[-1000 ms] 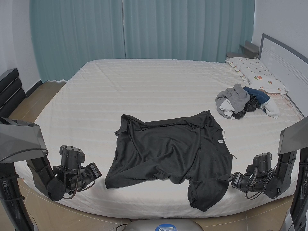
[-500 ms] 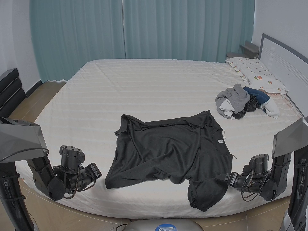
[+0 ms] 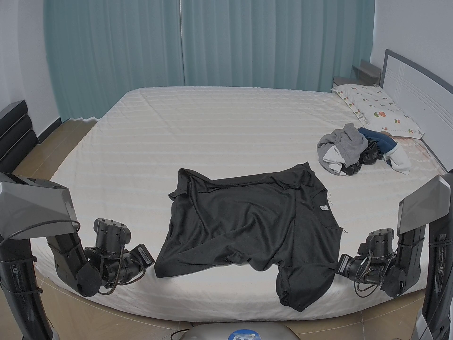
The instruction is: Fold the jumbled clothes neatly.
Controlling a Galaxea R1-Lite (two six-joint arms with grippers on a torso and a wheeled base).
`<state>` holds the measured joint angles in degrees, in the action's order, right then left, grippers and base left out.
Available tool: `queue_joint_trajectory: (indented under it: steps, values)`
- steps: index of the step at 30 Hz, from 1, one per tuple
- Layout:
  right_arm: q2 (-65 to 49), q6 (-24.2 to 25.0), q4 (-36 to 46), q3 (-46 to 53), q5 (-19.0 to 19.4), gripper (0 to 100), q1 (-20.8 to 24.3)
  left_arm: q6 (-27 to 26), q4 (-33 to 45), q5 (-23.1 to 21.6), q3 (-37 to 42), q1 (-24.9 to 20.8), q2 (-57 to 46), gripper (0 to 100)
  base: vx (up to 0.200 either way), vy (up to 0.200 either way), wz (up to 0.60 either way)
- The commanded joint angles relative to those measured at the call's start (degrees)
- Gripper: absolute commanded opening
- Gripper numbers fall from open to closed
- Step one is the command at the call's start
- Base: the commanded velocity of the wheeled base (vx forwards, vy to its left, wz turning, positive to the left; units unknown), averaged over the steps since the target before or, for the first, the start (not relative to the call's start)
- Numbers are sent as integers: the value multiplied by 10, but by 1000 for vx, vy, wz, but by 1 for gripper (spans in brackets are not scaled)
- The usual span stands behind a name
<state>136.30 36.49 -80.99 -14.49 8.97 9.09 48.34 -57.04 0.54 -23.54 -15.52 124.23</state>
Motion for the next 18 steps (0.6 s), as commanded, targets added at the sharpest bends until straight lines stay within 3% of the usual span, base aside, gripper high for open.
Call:
queue_joint_trajectory:
  steps: [1, 14, 18]
  values:
    - [-31, -32, 2, 29, 2, 0, -36, 1, 0, 0, 3, -5, 7, 0, 0, 0, 0]
    - [-102, -159, 19, 80, 32, 0, -123, 30, 0, 1, 3, -50, 20, 0, 0, 0, 0]
    - [-85, -172, 19, 61, 56, 0, -160, 29, 0, 2, 0, -58, 26, 0, 0, 0, 0]
